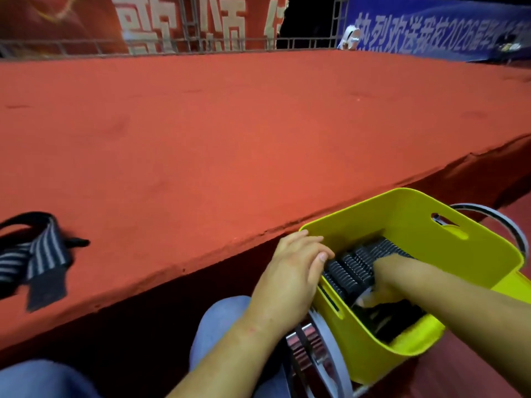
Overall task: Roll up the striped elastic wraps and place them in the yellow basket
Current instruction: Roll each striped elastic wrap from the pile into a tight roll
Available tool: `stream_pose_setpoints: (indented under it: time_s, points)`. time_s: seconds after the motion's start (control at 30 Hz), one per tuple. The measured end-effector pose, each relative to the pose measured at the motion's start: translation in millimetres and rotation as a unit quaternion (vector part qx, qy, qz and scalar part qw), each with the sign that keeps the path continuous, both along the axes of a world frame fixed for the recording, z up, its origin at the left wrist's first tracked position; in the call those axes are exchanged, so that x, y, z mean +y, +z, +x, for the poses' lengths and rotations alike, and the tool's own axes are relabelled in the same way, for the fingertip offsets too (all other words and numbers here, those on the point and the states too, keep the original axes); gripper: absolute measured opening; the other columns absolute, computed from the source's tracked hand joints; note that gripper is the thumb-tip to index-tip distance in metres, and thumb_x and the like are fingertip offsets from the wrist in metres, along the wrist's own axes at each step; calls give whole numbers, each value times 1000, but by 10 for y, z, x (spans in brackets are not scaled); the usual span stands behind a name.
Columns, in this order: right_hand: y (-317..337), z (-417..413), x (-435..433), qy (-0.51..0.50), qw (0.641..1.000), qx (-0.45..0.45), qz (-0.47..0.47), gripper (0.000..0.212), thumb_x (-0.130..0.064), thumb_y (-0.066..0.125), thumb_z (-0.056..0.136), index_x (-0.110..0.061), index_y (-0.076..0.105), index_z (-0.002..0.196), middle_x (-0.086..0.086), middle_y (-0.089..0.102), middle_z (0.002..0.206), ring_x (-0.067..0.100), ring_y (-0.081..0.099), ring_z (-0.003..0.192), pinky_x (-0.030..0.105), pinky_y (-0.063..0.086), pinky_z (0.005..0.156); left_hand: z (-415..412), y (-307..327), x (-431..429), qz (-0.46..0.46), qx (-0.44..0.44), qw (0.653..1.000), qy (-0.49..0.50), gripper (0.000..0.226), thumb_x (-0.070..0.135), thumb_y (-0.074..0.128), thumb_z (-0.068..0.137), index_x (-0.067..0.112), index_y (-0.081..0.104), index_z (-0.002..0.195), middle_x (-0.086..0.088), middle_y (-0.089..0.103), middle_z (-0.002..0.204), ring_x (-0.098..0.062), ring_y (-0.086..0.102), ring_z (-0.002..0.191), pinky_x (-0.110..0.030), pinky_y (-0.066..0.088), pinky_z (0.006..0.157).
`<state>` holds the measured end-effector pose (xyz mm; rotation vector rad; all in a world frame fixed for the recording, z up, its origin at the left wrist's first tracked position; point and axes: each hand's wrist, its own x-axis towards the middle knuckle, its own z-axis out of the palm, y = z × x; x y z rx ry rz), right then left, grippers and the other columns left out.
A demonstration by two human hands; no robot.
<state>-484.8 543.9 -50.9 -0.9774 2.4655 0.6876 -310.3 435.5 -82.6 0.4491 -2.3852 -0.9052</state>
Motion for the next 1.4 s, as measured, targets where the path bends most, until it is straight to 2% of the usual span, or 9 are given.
stream_pose_setpoints:
  time_s: [0.1, 0.2, 0.33, 0.5, 0.7, 0.83, 1.0, 1.23, 1.4]
  points:
    - [116, -22, -123, 29, 993, 38, -110, 68, -75, 57, 90, -13, 69, 114, 10, 73, 123, 29, 66, 118, 32, 54, 95, 95, 63, -84, 1, 14, 1000, -8, 19, 36, 54, 107, 34, 68, 120, 19, 51, 150, 6, 26, 147, -9, 13, 116]
    - [329, 99, -326, 31, 965, 10, -261, 49, -63, 64, 92, -15, 66, 84, 1, 72, 81, 23, 64, 80, 35, 47, 70, 294, 70, -177, 14, 46, 999, 22, 18, 34, 59, 104, 31, 70, 118, 18, 56, 146, 6, 35, 142, -13, 21, 117]
    - [565, 593, -663, 96, 880, -69, -460, 39, -48, 72, 90, -19, 60, 67, -5, 60, 55, 9, 57, 59, 25, 40, 58, 739, 34, -470, 7, 67, 994, 88, 16, 31, 62, 102, 30, 71, 115, 15, 61, 140, 1, 43, 136, -17, 27, 117]
    - [556, 1323, -1088, 137, 807, -181, -545, 36, -38, 72, 91, -19, 59, 64, -8, 48, 45, 7, 43, 44, 22, 38, 55, 1372, -35, -958, -7, 70, 982, 178, 17, 25, 65, 98, 30, 71, 114, 16, 62, 134, 2, 47, 131, -16, 31, 113]
    - [140, 2051, -1599, 147, 759, -344, -532, 16, -35, 69, 94, -26, 64, 82, -7, 54, 54, 4, 43, 47, 29, 38, 53, 2277, -301, -1506, -26, 57, 944, 323, 26, 21, 71, 91, 33, 69, 114, 18, 62, 129, -2, 49, 128, -24, 35, 114]
    - [-222, 2461, -1978, 138, 742, -405, -516, 10, -27, 71, 94, -33, 66, 86, -6, 60, 61, 15, 52, 50, 35, 44, 56, 2797, -438, -1756, -16, 20, 914, 405, 41, 41, 68, 84, 37, 62, 124, 18, 56, 133, -9, 47, 129, -36, 39, 113]
    - [-528, 2937, -2454, 118, 713, -442, -531, 18, -21, 73, 93, -39, 68, 96, -6, 72, 84, 28, 70, 76, 50, 57, 72, 3101, -590, -1932, 17, -80, 906, 416, 70, 48, 73, 83, 39, 42, 146, 21, 42, 145, -7, 39, 134, -32, 35, 116]
    - [-749, 3246, -3053, 138, 680, -434, -575, 31, -2, 70, 93, -31, 70, 101, -20, 74, 103, 4, 71, 93, 21, 54, 79, 3042, -496, -2219, 1, -100, 894, 438, 65, 31, 62, 89, 39, 39, 150, 14, 41, 142, -16, 46, 126, -31, 38, 112]
    - [-881, 3195, -3257, 122, 644, -457, -601, 55, 12, 63, 90, -38, 68, 110, -17, 73, 115, 12, 74, 89, 20, 54, 78, 3039, -525, -2379, 23, -4, 896, 444, 36, 13, 75, 84, 37, 69, 110, 20, 60, 104, 0, 59, 100, -16, 46, 90]
